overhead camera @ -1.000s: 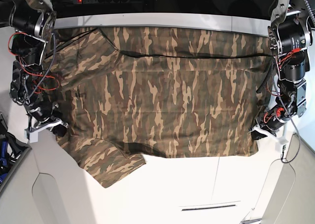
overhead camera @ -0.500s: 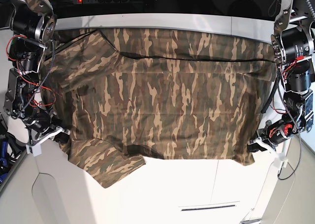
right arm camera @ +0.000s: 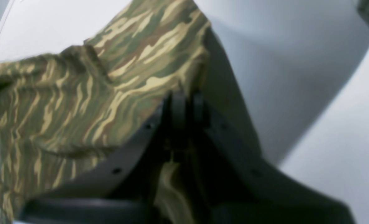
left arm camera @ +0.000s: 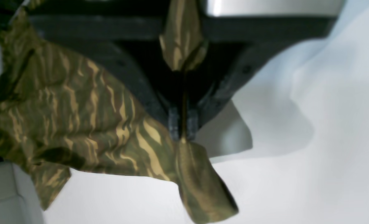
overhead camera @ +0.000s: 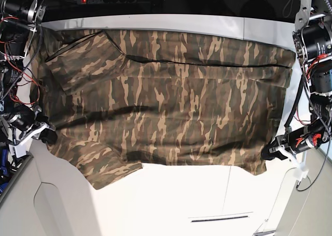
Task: Fold the T-shirt properly
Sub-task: 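Lift the hem and fold it over onto the collar fold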
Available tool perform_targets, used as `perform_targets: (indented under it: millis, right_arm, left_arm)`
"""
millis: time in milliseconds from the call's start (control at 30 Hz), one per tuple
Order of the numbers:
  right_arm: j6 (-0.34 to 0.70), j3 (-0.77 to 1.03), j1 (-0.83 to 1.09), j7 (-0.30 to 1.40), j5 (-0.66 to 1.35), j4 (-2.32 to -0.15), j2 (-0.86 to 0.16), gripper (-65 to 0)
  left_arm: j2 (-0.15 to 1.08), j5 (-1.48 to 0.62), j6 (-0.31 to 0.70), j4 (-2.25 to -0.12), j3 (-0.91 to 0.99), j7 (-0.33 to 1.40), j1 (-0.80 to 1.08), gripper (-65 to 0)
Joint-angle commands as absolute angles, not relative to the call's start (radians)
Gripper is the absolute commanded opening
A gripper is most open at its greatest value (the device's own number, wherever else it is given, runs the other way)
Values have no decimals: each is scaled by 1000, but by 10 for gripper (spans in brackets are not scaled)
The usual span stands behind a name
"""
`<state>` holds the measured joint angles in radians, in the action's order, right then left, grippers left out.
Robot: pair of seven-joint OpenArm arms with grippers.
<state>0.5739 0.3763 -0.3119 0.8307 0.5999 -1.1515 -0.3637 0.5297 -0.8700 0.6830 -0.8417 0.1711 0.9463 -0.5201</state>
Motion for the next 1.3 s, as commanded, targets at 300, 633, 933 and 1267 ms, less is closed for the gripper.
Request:
perform_targets:
  millis: [300, 633, 933, 1267]
  right_arm:
    - [581, 384, -279, 873, 704, -1241, -452, -650]
    - [588, 384, -220, 950, 801, -1242, -503, -650]
    - [587, 386, -80, 847, 760, -1242, -502, -650]
    - [583, 386, -22, 799, 728, -1241, -497, -486]
  left_arm:
    - [647, -928, 698, -1104, 178, 933, -387, -650]
    - [710, -931, 698, -1301, 178, 945, -216, -650]
    - [709, -923, 698, -1312, 178, 947, -97, -650]
    - [687, -920, 698, -1312, 178, 947, -47, -650]
